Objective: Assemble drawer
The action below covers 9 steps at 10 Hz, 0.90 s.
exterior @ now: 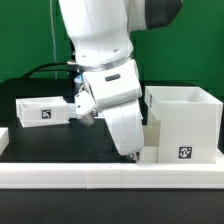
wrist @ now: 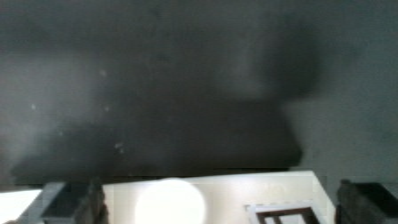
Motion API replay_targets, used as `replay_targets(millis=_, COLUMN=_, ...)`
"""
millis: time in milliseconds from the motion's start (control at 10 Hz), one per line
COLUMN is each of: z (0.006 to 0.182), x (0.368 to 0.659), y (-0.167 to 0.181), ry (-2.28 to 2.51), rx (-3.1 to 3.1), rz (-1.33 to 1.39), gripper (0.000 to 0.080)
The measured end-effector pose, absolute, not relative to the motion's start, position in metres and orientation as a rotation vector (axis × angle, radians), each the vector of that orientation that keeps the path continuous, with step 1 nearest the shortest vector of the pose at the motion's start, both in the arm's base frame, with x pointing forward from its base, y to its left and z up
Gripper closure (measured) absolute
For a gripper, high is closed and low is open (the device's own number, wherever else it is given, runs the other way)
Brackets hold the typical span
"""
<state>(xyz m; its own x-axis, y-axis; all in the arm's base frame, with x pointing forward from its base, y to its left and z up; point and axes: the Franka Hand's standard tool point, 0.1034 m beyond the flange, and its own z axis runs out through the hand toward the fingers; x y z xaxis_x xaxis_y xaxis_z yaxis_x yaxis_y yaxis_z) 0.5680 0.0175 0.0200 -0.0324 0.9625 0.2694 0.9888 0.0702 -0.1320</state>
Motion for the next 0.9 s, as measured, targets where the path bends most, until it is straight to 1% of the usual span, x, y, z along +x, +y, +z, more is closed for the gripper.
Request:
replay_targets(millis=200, z=0.021, x=0.568, y=0.034, ry=-2.057, rx=-1.96, rz=-0.131, gripper=0.0151)
replay_targets(millis=500, z=0.022, x=0.57, y=0.033, ry=-2.071, rx=-1.964, rz=-0.123, gripper=0.0151)
replay_targets(millis=800, z=0.025, x=0.574, y=-0.008, ry=-2.089, rx=-1.973, rz=-0.13, gripper=0.0151)
replay_targets(millis=900, z=0.033, x=0.573, y=-0.026, ry=-2.09, rx=-1.996, rz=-0.138, gripper=0.0151)
